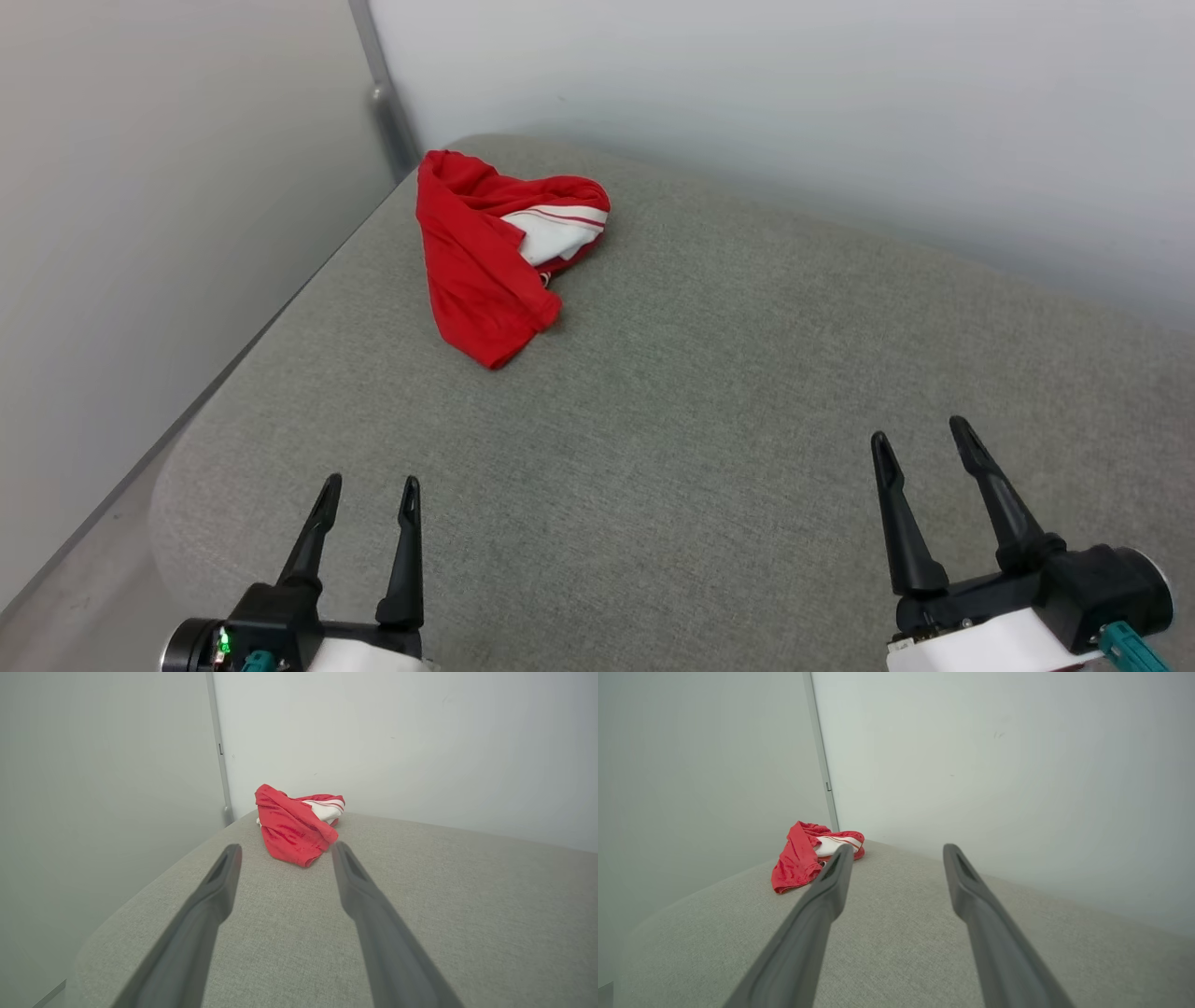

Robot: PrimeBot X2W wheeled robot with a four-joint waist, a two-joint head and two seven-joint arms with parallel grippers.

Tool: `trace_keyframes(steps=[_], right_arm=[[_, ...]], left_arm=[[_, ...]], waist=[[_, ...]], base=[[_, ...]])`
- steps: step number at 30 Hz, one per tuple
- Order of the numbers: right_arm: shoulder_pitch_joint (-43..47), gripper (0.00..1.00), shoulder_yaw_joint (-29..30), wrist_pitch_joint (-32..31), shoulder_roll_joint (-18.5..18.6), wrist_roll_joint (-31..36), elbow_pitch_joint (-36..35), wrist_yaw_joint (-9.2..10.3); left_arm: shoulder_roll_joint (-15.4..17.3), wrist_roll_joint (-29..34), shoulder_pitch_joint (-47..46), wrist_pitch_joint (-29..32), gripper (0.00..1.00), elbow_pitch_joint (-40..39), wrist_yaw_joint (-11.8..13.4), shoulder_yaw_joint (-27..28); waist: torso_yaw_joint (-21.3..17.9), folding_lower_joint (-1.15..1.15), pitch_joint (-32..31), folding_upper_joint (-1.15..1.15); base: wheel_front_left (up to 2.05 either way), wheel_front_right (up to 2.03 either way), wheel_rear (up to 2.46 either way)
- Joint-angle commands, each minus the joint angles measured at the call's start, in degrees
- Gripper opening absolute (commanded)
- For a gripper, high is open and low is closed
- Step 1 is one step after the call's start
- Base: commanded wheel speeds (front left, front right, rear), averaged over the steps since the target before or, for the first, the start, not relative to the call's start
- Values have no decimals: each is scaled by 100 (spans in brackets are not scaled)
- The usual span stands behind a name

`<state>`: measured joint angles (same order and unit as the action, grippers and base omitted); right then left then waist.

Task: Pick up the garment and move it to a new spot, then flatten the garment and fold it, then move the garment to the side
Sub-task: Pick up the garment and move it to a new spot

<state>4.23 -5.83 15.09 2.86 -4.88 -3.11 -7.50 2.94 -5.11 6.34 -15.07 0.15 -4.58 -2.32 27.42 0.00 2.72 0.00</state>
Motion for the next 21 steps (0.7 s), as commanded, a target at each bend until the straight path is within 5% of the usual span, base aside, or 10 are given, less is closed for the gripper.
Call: trace_keyframes(steps=[1, 9, 14, 21], right_arm=[[-115, 100, 13, 12, 3, 85, -74, 2], [-336, 100, 114, -3, 4, 581, -454, 2], [-518, 100, 122, -106, 55, 821, -780, 2], [-757, 100, 163, -242, 169, 1026, -1157, 2]], left_arm=[[4, -20, -239, -16, 100, 104, -75, 6], [427, -422, -1581, 18, 100, 932, -262, -45], [1082, -736, -2593, 450, 100, 1383, -286, -376], [2418, -1892, -4237, 1888, 100, 1991, -287, -1025]], waist=[[-198, 0, 331, 0], [-607, 0, 1291, 0], [-823, 0, 1779, 0], [-1226, 0, 2399, 0]], base=[[0, 0, 0], [0, 0, 0], [0, 0, 0], [0, 0, 0]])
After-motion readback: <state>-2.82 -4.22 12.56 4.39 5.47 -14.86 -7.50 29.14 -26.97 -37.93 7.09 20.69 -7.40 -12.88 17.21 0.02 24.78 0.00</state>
